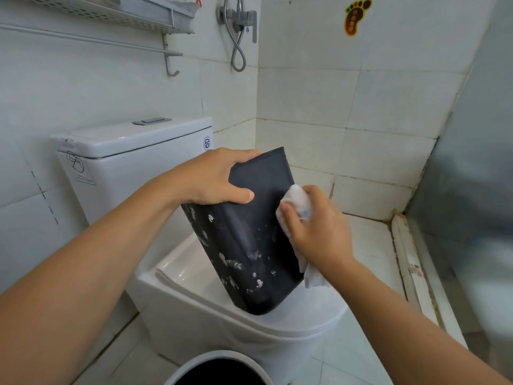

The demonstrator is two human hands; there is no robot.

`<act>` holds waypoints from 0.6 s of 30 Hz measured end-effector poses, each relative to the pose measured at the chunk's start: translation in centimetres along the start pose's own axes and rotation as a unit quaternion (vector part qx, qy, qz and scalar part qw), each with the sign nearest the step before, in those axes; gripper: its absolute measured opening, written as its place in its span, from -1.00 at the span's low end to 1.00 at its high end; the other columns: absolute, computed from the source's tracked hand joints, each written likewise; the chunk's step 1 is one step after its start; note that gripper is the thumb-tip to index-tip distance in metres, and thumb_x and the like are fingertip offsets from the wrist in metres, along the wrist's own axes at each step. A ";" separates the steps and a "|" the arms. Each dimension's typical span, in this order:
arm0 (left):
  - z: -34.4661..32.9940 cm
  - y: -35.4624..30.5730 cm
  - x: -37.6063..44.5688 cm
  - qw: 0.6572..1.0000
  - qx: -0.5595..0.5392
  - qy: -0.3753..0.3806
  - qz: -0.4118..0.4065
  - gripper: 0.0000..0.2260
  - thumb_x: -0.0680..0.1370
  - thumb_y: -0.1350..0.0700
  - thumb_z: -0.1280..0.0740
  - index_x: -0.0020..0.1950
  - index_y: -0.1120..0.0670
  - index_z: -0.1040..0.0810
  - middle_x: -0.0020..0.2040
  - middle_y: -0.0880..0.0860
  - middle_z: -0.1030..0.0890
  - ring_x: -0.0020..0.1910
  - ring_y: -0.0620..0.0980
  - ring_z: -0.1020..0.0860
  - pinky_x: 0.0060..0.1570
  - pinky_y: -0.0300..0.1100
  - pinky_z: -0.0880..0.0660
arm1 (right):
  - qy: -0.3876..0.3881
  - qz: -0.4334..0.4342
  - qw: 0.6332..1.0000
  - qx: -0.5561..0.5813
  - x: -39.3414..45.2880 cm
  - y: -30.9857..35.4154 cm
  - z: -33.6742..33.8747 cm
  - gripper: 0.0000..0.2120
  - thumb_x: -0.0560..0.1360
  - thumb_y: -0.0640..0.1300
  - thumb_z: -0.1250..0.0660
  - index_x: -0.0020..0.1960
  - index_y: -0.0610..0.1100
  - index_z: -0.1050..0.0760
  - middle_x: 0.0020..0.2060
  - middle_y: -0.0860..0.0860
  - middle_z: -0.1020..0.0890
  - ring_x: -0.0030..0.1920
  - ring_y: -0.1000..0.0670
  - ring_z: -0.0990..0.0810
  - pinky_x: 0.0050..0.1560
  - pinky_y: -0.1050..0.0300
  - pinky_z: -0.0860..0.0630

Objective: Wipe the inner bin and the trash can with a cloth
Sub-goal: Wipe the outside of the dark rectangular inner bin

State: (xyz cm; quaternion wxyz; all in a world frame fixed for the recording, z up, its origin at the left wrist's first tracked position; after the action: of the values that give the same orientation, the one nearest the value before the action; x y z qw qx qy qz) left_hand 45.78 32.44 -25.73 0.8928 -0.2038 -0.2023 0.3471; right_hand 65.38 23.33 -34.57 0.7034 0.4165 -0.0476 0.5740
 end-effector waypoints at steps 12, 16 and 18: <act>0.5 0.3 -0.3 0.999 -0.028 -0.017 -0.011 -0.34 0.51 0.10 -0.52 0.03 -0.72 -0.37 0.16 -0.44 -0.60 0.15 -0.30 -0.62 0.30 -0.19 -0.54 | 0.101 0.138 0.984 -0.039 -3.4 0.9 -0.8 -0.45 0.53 0.39 -0.17 0.49 0.35 -0.19 -0.05 0.06 -0.44 -0.07 -0.05 -0.48 -0.09 0.03 -0.54; 0.4 0.1 -0.5 0.999 -0.044 -0.011 -0.008 -0.35 0.52 0.11 -0.51 -0.02 -0.72 -0.39 0.11 -0.40 -0.64 0.09 -0.29 -0.65 0.25 -0.12 -0.57 | 0.107 0.155 0.979 -0.078 -4.8 2.2 -1.1 -0.42 0.59 0.28 -0.09 0.56 0.18 -0.11 -0.05 -0.03 -0.46 -0.09 -0.14 -0.47 -0.10 -0.08 -0.53; 0.5 0.0 -0.5 0.999 -0.046 -0.011 -0.005 -0.39 0.52 0.11 -0.52 0.03 -0.66 -0.40 0.10 -0.42 -0.64 0.08 -0.31 -0.65 0.25 -0.12 -0.58 | 0.121 0.161 0.976 -0.080 -4.9 2.1 -1.2 -0.36 0.60 0.19 -0.14 0.60 0.02 -0.10 0.05 -0.06 -0.51 -0.04 -0.14 -0.50 -0.05 -0.09 -0.54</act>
State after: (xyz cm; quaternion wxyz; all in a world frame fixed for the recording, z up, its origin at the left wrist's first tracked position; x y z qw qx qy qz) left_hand 45.17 32.20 -25.47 0.8819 -0.2402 -0.2288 0.3350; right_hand 61.44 20.31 -36.95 0.6335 0.2729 -0.0740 0.7202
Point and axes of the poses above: each hand's wrist, its own x-axis towards the middle knuckle, its own z-axis out of the back of the hand, y = z × x, the point moved 4 cm from there along x, towards the middle knuckle
